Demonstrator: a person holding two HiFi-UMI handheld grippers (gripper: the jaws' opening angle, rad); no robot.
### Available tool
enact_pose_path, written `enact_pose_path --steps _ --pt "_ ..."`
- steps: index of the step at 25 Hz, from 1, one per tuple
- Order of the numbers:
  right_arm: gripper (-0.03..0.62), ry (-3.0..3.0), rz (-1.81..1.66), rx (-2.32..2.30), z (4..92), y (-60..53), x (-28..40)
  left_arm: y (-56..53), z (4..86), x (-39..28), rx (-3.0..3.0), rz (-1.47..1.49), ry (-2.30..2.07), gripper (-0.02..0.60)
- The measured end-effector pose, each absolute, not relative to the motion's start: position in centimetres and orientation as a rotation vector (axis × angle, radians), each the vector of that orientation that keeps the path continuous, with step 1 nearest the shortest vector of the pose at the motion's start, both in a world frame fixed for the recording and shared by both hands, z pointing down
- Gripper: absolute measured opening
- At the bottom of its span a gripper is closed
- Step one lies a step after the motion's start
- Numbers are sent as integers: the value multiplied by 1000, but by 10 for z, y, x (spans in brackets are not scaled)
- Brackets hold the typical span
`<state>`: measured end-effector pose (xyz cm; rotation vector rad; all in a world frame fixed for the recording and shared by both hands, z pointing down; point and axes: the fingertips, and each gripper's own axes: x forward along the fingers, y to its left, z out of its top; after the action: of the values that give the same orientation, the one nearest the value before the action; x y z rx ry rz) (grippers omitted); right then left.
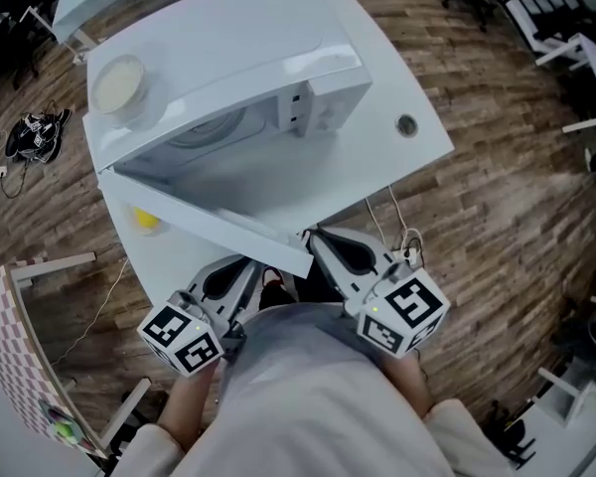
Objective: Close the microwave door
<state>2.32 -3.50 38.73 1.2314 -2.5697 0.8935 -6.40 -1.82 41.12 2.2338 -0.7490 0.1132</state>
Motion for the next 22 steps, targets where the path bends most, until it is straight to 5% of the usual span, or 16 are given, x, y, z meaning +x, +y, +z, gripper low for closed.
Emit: enact_pose_path --steps 22 --pt "25 -2559 903 1213 392 -61 42 -46 412 -51 2191 74 -779 17"
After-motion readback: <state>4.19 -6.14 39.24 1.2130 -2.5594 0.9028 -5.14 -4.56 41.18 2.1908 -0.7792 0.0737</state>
